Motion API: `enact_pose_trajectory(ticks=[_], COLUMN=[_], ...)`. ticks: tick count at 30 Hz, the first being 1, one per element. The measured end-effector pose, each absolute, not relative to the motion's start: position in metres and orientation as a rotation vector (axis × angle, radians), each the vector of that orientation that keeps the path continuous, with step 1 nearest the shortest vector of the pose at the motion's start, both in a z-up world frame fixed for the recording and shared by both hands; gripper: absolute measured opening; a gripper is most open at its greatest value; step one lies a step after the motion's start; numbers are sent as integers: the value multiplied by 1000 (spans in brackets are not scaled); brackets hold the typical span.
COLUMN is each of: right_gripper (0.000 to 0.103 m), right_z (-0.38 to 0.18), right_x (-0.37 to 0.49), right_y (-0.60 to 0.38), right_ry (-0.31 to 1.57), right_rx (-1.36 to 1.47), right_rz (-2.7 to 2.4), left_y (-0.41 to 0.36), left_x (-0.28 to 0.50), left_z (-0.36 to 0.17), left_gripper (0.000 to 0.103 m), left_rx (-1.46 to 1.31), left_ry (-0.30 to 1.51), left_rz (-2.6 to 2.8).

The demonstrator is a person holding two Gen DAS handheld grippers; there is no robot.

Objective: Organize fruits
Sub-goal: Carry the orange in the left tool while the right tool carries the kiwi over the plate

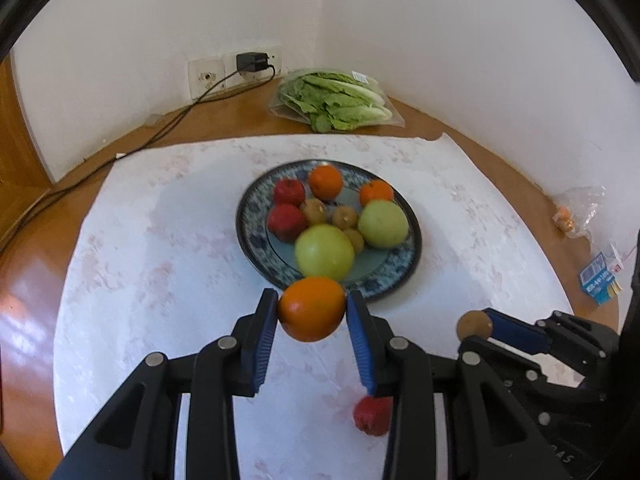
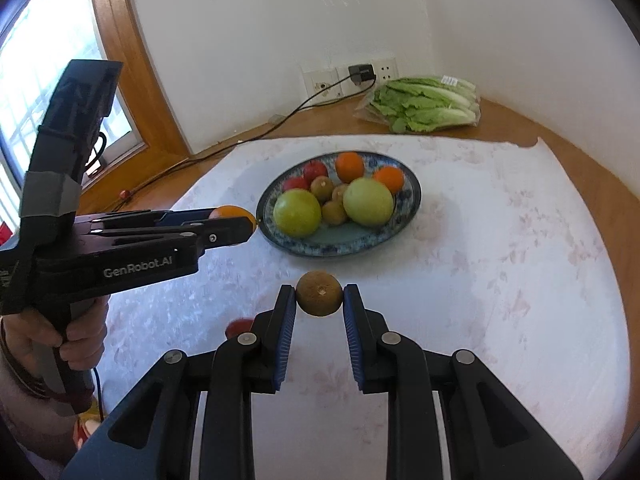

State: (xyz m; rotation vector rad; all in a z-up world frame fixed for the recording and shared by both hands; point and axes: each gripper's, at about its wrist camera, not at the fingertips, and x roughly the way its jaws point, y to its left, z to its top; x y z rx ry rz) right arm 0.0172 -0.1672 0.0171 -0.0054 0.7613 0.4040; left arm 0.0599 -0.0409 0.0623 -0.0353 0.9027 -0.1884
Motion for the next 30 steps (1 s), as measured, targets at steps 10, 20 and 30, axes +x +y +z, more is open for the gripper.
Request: enact_pose_trajectory(ticks=[10,20,30], right_gripper=[26,26,26], right_z=[20,4,-6], right_x=[44,72,79], right_y=[-159,-150,-143], right_ry=[788,804,794], right_rx=[-62,-63,-56], right_rz=[385,389,392], left_y=[-32,-25,-23], left_x=[93,113,126], left_z=[52,38,29], left_gripper=[37,37,37], left_rx=[-21,-38,-47], left_ry=[890,885,900], left_rz=[-141,-131,-131])
